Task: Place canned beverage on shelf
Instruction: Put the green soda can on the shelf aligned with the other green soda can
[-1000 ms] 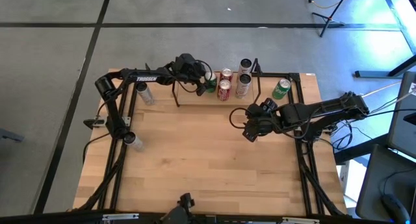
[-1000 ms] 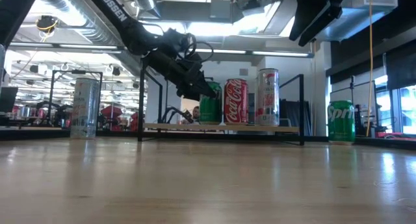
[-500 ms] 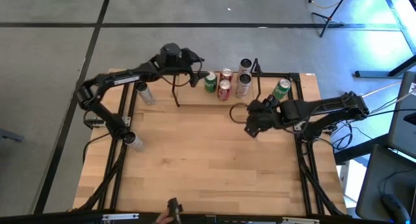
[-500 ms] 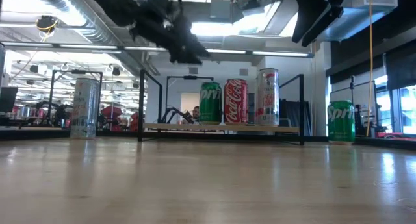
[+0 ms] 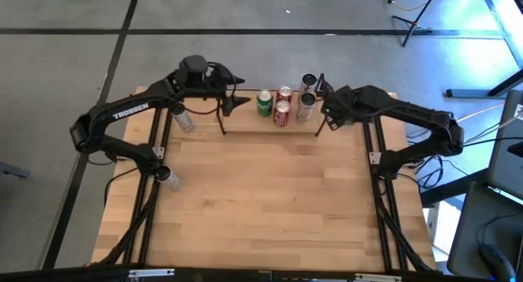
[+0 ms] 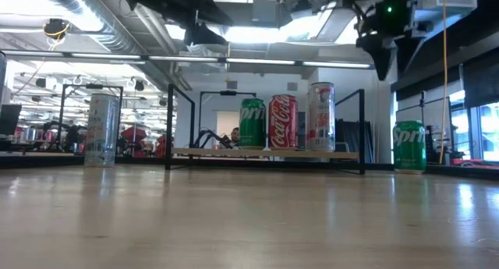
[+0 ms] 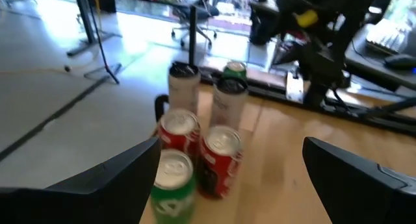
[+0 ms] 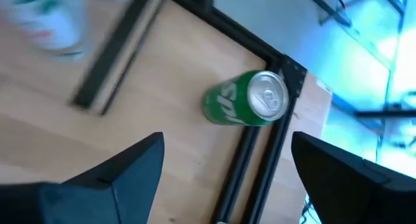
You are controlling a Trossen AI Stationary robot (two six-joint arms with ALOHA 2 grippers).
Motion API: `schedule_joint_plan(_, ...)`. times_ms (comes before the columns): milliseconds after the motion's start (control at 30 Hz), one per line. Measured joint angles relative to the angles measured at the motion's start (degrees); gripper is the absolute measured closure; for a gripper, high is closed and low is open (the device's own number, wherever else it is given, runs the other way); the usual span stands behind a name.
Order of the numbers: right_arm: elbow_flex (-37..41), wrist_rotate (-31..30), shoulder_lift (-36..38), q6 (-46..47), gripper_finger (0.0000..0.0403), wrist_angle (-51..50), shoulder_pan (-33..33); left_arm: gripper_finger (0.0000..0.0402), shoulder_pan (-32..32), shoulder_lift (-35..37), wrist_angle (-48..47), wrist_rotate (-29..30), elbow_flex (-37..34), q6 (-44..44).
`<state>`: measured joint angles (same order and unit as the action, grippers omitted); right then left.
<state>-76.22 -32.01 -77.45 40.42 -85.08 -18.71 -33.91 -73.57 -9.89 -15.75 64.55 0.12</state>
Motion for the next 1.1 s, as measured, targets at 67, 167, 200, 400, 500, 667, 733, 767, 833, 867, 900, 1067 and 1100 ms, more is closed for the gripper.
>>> schedule_joint_plan(67, 1.14, 0.59, -0.04, -0.92, 0.0081, 0.71, -2.50, 0.0038, 0.55, 0.23, -1.77, 0.04, -0.02, 0.00)
schedule_joint_plan(167, 3.78, 0.56, -0.16, -1.93, 0.0081, 2.01, -5.83, 0.0038, 1.47, 0.25, -2.66, 0.08, -0.02, -0.04)
schedule_joint_plan(200, 4.87, 0.72, -0.17, -1.48, 0.0081, 2.31, -7.06, 0.0038, 1.75, 0.25, -2.93, 0.17, -0.02, 0.00)
schedule_joint_plan(400, 11.95, 3.04, -0.18, -0.51, 0.0081, 8.83, -13.41, 0.0038, 3.16, 0.25, -3.15, 0.25, -0.02, 0.01)
schedule_joint_plan(500, 14.45, 2.91, -0.20, 0.04, 0.0081, 13.16, -15.60, 0.0038, 3.19, 0.25, -3.13, 0.28, -0.02, 0.01)
schedule_joint_plan(667, 16.03, -2.89, -0.20, 2.61, 0.0081, 15.16, -17.85, 0.0038, 3.19, 0.25, -3.09, 0.31, -0.02, 0.02)
schedule_joint_plan(733, 16.03, -6.47, -0.17, 4.20, 0.0081, 16.03, -18.20, 0.0038, 3.19, 0.25, -3.06, 0.31, -0.02, 0.02)
schedule_joint_plan(767, 16.03, -7.92, -0.17, 4.60, 0.0081, 16.96, -18.18, 0.0038, 3.21, 0.25, -3.06, 0.31, -0.02, 0.02)
schedule_joint_plan(833, 16.03, -9.97, -0.17, 4.63, 0.0081, 19.29, -18.20, 0.0038, 3.19, 0.25, -3.01, 0.28, -0.02, 0.02)
schedule_joint_plan(867, 16.03, -10.87, -0.17, 4.63, 0.0081, 20.44, -18.20, 0.0038, 3.19, 0.25, -3.01, 0.29, -0.02, 0.02)
schedule_joint_plan(900, 16.03, -11.56, -0.17, 4.64, 0.0081, 21.65, -18.20, 0.0038, 3.19, 0.25, -3.01, 0.28, -0.02, 0.00)
schedule_joint_plan(1067, 16.03, -14.49, -0.50, 6.59, 0.0081, 25.54, -18.20, 0.0038, 3.20, 0.25, -3.01, 0.28, -0.02, -0.02)
schedule_joint_plan(1100, 16.03, -15.19, -0.50, 7.79, 0.0081, 25.52, -18.22, 0.0038, 3.26, 0.25, -3.01, 0.28, -0.02, -0.02)
